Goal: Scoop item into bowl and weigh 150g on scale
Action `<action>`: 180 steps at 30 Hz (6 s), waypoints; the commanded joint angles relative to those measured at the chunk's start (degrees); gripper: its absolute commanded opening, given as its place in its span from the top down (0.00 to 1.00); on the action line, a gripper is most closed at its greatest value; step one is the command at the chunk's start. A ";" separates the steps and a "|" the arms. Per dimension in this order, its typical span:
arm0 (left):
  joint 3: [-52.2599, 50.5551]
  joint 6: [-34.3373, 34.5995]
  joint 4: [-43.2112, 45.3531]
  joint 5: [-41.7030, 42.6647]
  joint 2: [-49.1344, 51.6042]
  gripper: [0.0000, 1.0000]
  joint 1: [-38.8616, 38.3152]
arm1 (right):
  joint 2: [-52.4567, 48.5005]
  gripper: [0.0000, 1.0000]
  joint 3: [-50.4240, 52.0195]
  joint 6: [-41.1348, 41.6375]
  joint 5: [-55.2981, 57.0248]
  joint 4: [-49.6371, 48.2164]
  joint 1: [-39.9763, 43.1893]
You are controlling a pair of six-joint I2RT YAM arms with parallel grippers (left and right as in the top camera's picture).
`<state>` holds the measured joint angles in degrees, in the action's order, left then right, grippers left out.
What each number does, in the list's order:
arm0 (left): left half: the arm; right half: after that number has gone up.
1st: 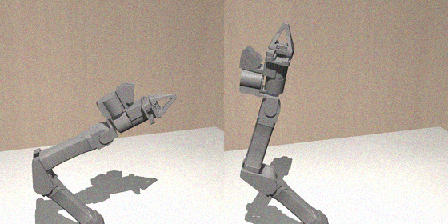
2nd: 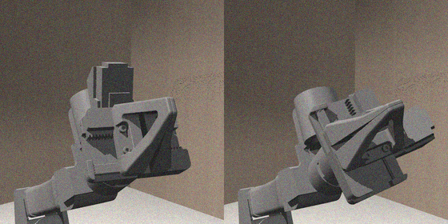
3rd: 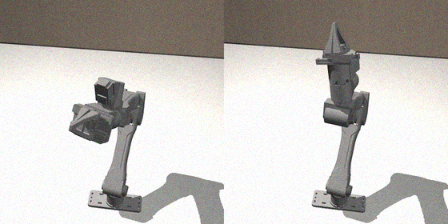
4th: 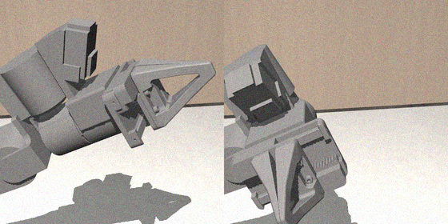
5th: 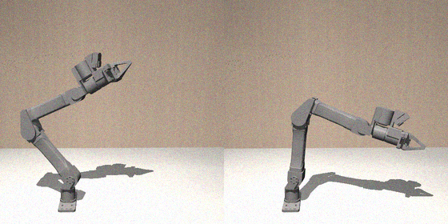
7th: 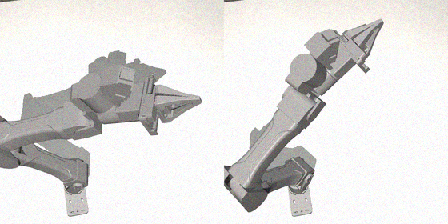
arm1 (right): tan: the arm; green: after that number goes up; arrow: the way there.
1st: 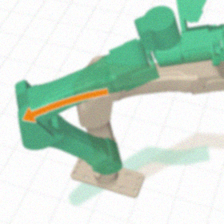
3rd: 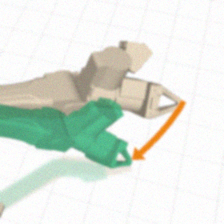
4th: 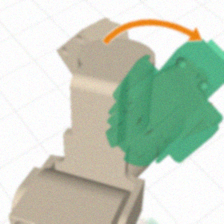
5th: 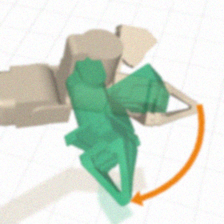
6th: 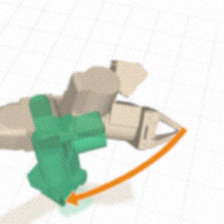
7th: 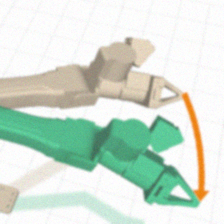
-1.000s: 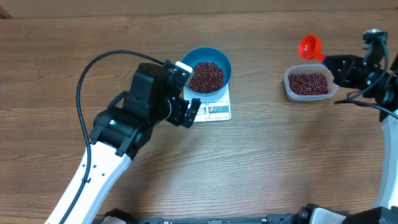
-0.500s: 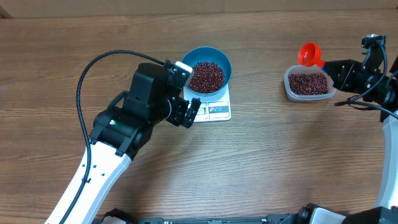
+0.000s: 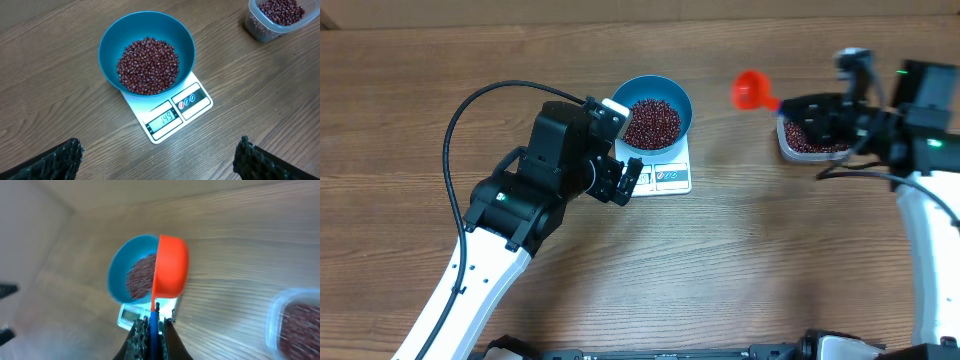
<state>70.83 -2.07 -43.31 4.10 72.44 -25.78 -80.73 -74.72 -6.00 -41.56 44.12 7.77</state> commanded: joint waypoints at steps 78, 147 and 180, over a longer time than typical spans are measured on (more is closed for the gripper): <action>-0.35 -0.94 0.02 0.39 0.31 0.01 0.26 | -7.72 0.96 -3.04 7.10 -7.76 -10.16 3.61; -0.35 -0.94 0.02 0.39 0.31 0.00 0.26 | -6.84 0.96 -2.49 -23.87 25.73 7.78 10.71; -0.35 -0.94 0.02 0.39 0.31 0.00 0.26 | -7.30 0.96 -2.49 -6.12 38.73 4.00 -1.27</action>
<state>70.85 -2.07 -43.31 4.10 72.44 -25.76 -88.25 -76.14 -29.41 1.34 48.38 5.65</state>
